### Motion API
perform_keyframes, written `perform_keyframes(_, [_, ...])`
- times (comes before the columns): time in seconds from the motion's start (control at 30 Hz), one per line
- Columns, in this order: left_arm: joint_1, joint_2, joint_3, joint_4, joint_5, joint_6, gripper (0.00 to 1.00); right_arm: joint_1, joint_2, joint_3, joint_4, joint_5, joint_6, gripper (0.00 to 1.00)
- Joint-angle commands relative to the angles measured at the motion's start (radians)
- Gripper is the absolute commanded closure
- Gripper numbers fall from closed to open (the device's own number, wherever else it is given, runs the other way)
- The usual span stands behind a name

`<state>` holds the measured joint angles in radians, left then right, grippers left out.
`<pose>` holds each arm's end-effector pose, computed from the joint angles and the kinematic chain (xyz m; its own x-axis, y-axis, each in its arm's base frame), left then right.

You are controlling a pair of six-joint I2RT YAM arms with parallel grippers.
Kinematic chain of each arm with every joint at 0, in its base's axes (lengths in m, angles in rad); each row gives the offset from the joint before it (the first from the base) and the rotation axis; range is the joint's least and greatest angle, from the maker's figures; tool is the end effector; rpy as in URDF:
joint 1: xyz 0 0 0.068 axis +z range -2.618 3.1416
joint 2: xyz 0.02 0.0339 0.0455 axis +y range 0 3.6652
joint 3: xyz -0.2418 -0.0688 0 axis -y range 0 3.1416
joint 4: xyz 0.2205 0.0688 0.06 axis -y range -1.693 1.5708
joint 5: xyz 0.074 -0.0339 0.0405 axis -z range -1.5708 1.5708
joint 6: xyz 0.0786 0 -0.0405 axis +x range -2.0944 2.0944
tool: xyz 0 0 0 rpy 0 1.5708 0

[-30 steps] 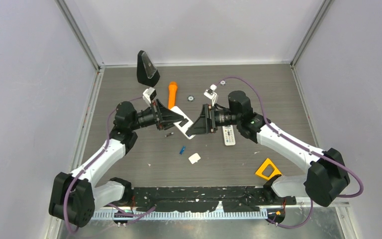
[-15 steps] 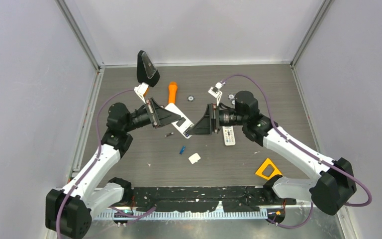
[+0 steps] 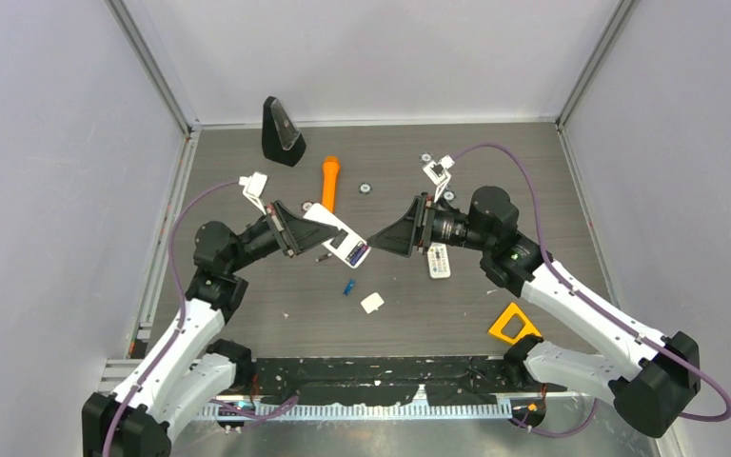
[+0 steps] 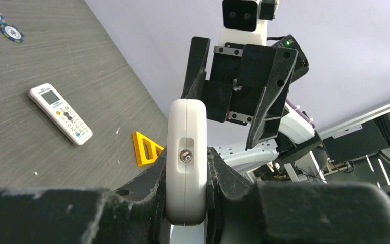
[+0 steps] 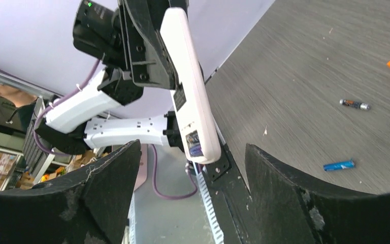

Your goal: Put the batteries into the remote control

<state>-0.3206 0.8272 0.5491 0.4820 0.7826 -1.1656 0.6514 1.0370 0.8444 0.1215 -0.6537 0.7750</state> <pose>0.1836 -0.1194 0.3149 -0.7319 -0.4436 -0.5173 0.5230 0.1209 -0.8437 0.1785 0.1962 0.3287 -0.7147 0.1536 -0.6824 -0.6489 0.2184 0.7288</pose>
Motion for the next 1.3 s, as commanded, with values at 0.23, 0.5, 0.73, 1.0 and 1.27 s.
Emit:
perform_keyframes(0.23, [0.003,-0.198,-0.116,0.068,-0.252,-0.166,1.00,0.144,0.056,0.044,0.161,0.259,0.118,0.22])
perform_keyframes(0.5, [0.003,-0.242,-0.171,0.121,-0.318,-0.320,1.00,0.206,0.147,0.053,0.313,0.261,0.259,0.35])
perform_keyframes(0.73, [0.003,-0.241,-0.140,0.087,-0.299,-0.379,0.96,0.243,0.212,0.043,0.446,0.264,0.376,0.59])
perform_keyframes(1.0, [0.011,-0.250,-0.161,0.043,-0.186,-0.285,0.58,0.234,0.244,0.081,0.400,0.234,0.413,0.81])
perform_keyframes(1.27, [0.079,-0.188,-0.167,0.141,-0.047,-0.275,0.79,0.167,0.239,0.083,0.260,0.088,0.385,0.86])
